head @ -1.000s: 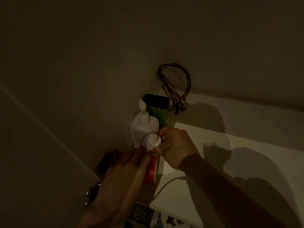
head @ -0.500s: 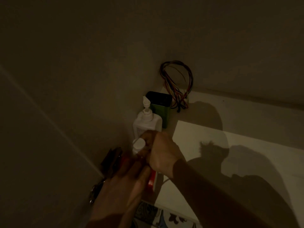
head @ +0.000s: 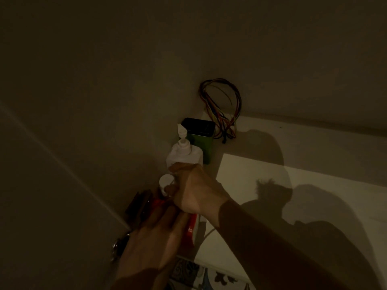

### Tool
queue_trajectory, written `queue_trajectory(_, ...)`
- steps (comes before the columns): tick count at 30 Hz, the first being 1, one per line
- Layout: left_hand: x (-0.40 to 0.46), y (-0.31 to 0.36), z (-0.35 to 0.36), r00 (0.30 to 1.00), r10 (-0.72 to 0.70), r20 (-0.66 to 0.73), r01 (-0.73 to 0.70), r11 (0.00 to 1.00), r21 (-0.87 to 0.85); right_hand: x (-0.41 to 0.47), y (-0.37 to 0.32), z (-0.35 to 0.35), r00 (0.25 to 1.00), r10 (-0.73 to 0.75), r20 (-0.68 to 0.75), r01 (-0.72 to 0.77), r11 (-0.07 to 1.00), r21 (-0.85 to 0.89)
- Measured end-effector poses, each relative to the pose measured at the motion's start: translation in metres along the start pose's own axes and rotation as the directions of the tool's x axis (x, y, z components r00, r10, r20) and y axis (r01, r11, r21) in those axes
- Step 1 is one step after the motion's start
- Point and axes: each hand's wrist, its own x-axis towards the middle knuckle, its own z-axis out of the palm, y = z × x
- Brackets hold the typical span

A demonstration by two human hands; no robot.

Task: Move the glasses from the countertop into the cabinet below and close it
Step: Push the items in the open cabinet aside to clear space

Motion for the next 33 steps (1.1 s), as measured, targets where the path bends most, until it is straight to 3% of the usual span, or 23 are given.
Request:
queue_trajectory(2,-0.002,0.003,-0.008,0.999,-0.028,-0.017,0.027,0.998,-0.061,-0.012,0.005,-0.010,0.996,-0.040,-0.083,0.047,0.995,0.085)
queue_trajectory(4,-0.003,0.006,-0.017,0.998,-0.055,0.021,0.057,0.991,-0.123,-0.031,0.022,-0.020,0.975,-0.059,-0.212,0.065,0.998,0.019)
queue_trajectory(7,0.006,0.018,-0.029,0.999,-0.027,0.027,0.031,0.985,-0.171,-0.065,0.064,-0.035,0.905,0.027,-0.425,-0.063,0.995,-0.071)
queue_trajectory(8,0.012,0.026,-0.029,1.000,-0.015,0.016,0.018,0.982,-0.189,-0.076,0.079,-0.040,0.894,0.103,-0.437,-0.146,0.987,-0.066)
queue_trajectory(12,0.057,0.085,-0.015,0.992,0.033,0.122,-0.006,0.975,-0.221,-0.123,0.150,-0.064,0.901,0.320,-0.292,-0.403,0.867,-0.294)
queue_trajectory(18,0.119,0.155,0.036,0.966,0.078,0.246,-0.006,0.959,-0.282,-0.182,0.226,-0.099,0.791,0.526,-0.312,-0.609,0.725,-0.322)
queue_trajectory(24,0.153,0.197,0.048,0.911,0.106,0.399,-0.013,0.973,-0.229,-0.209,0.258,-0.116,0.760,0.559,-0.332,-0.649,0.681,-0.340)
queue_trajectory(33,0.153,0.210,0.045,0.895,0.087,0.438,0.012,0.976,-0.219,-0.198,0.261,-0.113,0.788,0.507,-0.350,-0.610,0.722,-0.327)
